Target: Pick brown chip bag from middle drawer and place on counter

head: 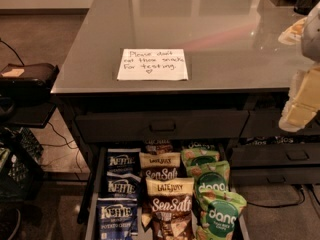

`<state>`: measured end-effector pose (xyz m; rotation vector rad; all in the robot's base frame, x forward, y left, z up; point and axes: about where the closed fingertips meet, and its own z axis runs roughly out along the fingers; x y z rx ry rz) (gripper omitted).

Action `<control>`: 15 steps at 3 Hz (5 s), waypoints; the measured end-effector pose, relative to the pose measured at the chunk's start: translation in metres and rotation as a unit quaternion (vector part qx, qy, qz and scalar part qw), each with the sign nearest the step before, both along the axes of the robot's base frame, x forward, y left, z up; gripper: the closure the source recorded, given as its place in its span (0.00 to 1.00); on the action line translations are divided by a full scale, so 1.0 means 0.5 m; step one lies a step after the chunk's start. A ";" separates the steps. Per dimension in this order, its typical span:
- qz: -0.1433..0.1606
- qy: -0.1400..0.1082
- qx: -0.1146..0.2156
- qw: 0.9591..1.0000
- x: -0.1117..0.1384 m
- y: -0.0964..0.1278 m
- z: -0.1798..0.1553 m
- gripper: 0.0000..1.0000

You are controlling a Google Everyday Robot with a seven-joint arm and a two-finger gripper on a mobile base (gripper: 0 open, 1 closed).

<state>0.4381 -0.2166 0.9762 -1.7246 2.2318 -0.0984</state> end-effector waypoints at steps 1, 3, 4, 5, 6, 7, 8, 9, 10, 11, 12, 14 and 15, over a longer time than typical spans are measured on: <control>0.000 0.000 0.000 1.000 0.000 0.000 0.000 0.00; -0.012 0.009 0.041 0.999 -0.062 0.015 -0.172 0.00; -0.010 0.047 0.086 0.995 -0.096 0.037 -0.320 0.00; -0.010 0.047 0.086 0.995 -0.096 0.037 -0.320 0.00; 0.008 0.045 0.083 0.995 -0.102 0.039 -0.382 0.00; 0.031 0.046 0.103 0.993 -0.110 0.065 -0.495 0.00; 0.052 0.056 0.128 0.989 -0.109 0.105 -0.618 0.00; 0.044 0.091 0.155 0.983 -0.122 0.135 -0.740 0.00; 0.042 0.097 0.161 0.981 -0.124 0.138 -0.759 0.00; 0.044 0.091 0.167 0.981 -0.131 0.138 -0.778 0.00; 0.060 0.059 0.184 0.979 -0.138 0.161 -0.811 0.00; 0.125 -0.002 0.217 0.968 -0.115 0.250 -0.860 0.00; 0.156 -0.013 0.205 0.966 -0.100 0.288 -0.897 0.00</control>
Offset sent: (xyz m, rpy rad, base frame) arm -0.0263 -0.0021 -0.0711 0.0881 0.0023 -0.0440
